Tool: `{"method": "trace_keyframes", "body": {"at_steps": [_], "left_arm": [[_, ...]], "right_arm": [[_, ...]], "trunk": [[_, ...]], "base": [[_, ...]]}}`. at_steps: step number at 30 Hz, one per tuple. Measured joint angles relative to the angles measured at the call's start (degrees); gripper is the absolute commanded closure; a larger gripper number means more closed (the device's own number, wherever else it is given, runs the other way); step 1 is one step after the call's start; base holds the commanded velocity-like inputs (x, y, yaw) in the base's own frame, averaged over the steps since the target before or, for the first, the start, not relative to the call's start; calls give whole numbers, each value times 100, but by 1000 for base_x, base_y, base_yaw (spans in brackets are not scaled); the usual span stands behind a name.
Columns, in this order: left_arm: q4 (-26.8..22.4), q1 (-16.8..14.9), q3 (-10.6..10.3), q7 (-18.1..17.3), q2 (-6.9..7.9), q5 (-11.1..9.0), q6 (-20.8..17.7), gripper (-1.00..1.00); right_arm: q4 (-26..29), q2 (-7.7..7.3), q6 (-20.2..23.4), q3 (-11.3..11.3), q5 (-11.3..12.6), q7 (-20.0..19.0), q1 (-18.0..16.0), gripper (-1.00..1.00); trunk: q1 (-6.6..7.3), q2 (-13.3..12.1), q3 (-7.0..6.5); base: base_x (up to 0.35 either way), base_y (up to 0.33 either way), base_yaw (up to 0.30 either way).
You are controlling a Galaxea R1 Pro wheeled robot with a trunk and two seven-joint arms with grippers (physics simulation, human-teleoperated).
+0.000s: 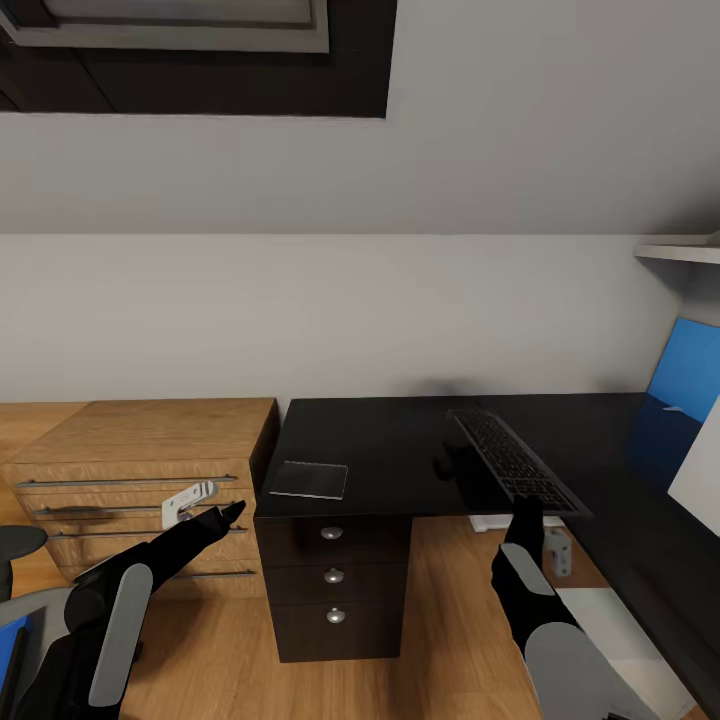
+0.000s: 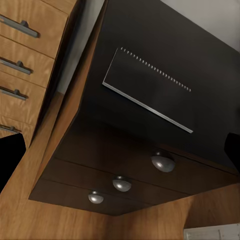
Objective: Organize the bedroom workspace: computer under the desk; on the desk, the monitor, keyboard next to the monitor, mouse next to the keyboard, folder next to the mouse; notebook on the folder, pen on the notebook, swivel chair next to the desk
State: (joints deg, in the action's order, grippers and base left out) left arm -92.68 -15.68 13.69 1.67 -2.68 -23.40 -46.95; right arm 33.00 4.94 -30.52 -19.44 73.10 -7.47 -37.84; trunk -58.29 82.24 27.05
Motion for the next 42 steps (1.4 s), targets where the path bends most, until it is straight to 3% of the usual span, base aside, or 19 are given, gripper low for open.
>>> {"method": "trace_keyframes", "body": {"at_steps": [9, 20, 23, 42], "left_arm": [[0, 0, 1, 0, 0, 2, 11, -100], [0, -1, -25, 0, 0, -3, -5, -100], [0, -1, -103, 4, 0, -3, -9, -100], [0, 0, -114, 8, 0, 0, -18, -100]], "right_arm": [[-7, -11, -10, 2, 10, 3, 1, 100], [-207, -7, -487, 56, -31, 40, 1, 100], [-238, -6, -545, 63, -42, 41, 1, 100], [-267, 2, -578, 71, -180, 40, 1, 100]], "trunk": [[0, 0, 0], [0, 0, 0], [-65, 119, 54], [-483, 881, 395]], "base": [[0, 0, 0], [0, 0, 0], [0, 0, 0], [0, 0, 0]]}}
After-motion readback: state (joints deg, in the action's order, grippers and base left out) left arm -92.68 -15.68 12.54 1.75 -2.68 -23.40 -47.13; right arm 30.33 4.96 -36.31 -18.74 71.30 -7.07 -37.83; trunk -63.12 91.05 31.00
